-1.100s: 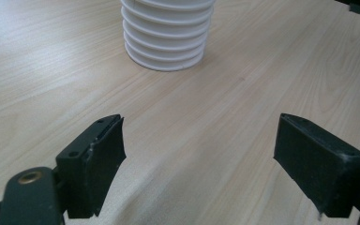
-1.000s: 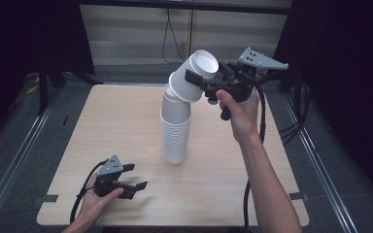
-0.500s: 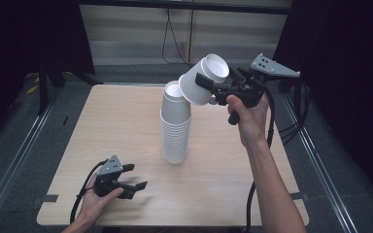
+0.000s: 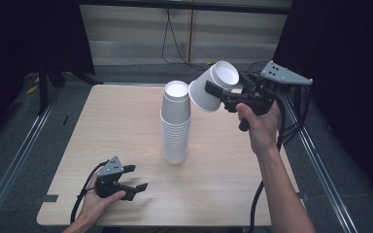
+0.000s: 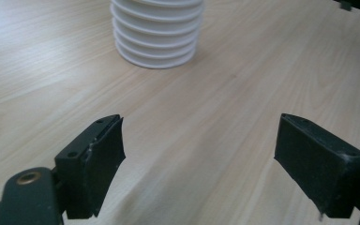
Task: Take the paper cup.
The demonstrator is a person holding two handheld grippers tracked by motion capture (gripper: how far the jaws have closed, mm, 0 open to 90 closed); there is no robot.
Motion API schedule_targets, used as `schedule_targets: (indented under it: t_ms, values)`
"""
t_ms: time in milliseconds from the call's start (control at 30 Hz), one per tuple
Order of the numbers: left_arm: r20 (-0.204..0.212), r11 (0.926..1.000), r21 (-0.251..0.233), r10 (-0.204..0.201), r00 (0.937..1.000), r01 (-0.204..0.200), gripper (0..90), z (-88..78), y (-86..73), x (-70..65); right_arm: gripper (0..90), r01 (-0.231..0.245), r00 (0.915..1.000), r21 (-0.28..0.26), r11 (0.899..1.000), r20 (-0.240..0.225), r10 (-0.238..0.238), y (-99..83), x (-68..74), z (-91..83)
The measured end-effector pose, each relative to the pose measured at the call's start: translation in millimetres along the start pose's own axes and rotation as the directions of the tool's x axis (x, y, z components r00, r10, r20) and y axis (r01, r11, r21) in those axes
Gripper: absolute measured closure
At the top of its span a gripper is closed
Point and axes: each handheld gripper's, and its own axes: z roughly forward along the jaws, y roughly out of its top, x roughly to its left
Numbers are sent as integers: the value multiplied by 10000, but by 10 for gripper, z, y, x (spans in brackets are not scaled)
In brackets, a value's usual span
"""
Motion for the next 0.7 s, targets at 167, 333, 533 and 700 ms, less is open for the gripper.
schedule_targets:
  t_ms: [167,333,533,700]
  values:
    - [-83,9999,-140,-85,9999,84,157,-8,17,-9,225,103,9999,162,9998,121,-105,-54,9,-77]
    - [68,9982,-544,-236,9997,239,158,-24,25,1,225,74,9998,357,9993,171,-80,-131,-3,-111]
    - [219,9982,-581,-160,9996,173,159,-10,33,-25,225,-59,9997,567,9984,257,44,-251,-40,-155]
    - [288,9972,-743,-50,9996,71,161,1,46,-44,225,-204,9996,856,9961,221,185,-372,-46,-179]
